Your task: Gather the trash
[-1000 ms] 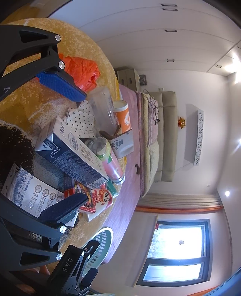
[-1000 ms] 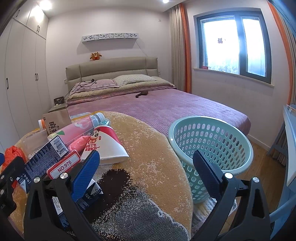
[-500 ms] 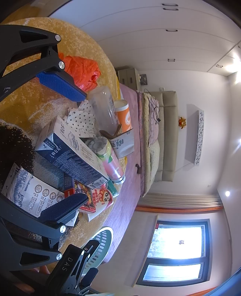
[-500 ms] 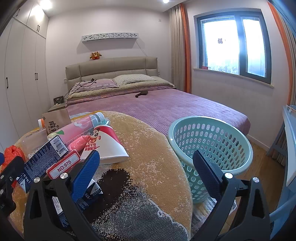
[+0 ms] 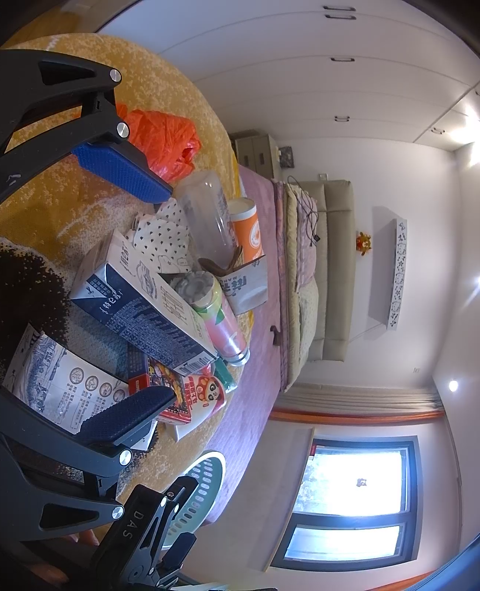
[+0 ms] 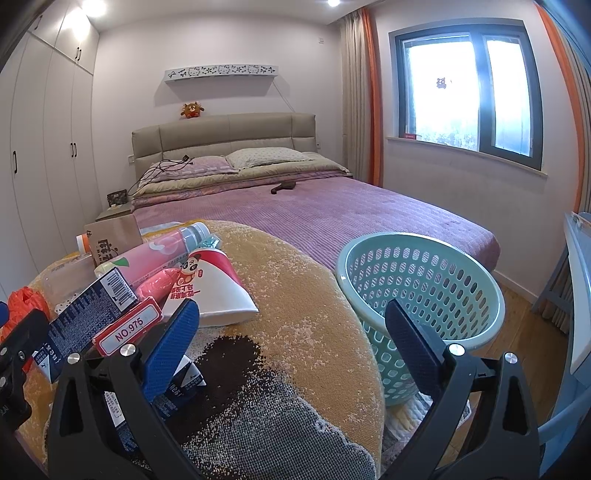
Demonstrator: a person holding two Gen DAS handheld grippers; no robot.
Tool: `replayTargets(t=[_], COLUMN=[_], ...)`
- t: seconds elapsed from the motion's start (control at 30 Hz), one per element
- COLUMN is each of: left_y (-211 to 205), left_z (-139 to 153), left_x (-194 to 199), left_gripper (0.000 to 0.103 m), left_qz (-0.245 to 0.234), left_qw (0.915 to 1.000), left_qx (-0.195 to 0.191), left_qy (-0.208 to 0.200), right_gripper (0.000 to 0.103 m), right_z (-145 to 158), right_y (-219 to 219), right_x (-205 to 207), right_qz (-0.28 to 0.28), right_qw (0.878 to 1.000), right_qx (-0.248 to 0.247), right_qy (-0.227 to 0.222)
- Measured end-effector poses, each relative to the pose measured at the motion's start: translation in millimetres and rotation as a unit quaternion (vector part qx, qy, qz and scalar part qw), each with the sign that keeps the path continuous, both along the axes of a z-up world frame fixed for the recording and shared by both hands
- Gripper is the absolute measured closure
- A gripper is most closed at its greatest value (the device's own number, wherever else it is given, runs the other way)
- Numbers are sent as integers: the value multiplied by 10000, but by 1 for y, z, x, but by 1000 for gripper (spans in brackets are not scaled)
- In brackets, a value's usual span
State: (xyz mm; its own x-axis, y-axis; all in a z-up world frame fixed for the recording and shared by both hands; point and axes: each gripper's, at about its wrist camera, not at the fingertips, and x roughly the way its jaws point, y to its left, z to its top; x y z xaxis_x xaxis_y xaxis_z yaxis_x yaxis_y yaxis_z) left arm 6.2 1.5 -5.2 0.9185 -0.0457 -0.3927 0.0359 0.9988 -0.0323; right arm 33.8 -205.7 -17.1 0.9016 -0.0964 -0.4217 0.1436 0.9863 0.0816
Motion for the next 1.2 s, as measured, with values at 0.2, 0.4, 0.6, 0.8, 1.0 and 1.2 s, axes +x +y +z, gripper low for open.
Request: replayTargets(t=[0.2,0.4,0.6,0.8,1.0,1.2], left_y=[3,-1,7,16,28,48], left_z=[0,0,0,14,15,0], left_x=[0,0,12,28,50,84], left_gripper=[7,7,7,12,27,27], left_qz=[-2,-17,-297,-934,-1510,-1736], left_qw=[10000,10000,9985,9887,9738,9532], left_qx=[-7,-19,-186,-100,-37,-806], left_qy=[5,33,428,1171,1702,2341], right_gripper=[8,8,8,8,22,31], right_z=[0,0,-1,8,26,28], right_y=[0,1,-1,0,16,32], right_x=[0,0,4,-2,-14,-21], right_qz=[3,10,51,269,930,1245], right_qw=[10000,10000,9999,9994,9949,9908], right_qx=[-1,-2,35,-32,-34,-24], right_qy=[4,7,94,215,384,535])
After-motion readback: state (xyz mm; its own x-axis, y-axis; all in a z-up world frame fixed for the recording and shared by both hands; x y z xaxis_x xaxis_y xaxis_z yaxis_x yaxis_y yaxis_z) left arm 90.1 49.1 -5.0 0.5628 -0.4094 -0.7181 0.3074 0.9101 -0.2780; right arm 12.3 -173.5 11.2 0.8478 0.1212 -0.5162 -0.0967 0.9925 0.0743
